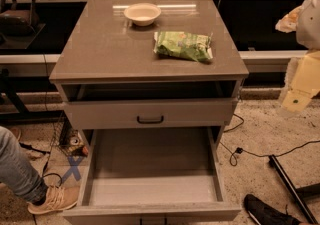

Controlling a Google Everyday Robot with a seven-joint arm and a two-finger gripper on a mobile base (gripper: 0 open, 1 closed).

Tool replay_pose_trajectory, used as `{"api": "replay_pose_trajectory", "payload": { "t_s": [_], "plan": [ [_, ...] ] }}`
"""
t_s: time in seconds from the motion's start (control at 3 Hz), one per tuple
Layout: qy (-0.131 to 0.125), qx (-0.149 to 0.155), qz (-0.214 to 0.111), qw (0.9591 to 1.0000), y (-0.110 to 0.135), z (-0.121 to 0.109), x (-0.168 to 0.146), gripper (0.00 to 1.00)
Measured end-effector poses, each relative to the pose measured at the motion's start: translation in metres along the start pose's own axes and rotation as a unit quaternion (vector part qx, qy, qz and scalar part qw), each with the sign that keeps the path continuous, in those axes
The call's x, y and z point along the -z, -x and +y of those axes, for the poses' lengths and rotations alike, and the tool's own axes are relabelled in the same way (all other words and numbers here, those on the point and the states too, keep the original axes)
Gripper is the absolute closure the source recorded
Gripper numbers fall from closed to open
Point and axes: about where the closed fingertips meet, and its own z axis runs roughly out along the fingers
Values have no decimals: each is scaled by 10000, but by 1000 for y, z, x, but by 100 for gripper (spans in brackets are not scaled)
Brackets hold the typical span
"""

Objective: Place green jalapeno chip bag into middle drawer

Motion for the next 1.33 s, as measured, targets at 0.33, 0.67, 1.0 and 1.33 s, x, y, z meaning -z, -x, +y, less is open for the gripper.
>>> {"api": "replay_pose_trajectory", "payload": {
  "t_s": [0.33,0.67,1.0,1.33],
  "plan": [
    [0,0,0,10000,0,0,0,0],
    [-201,-181,-136,9995,2,-11,-4,0],
    [-492,-622,-545,9954,13,-50,-26,0],
    [-888,-978,-847,9876,41,-114,-61,0]
  ]
}}
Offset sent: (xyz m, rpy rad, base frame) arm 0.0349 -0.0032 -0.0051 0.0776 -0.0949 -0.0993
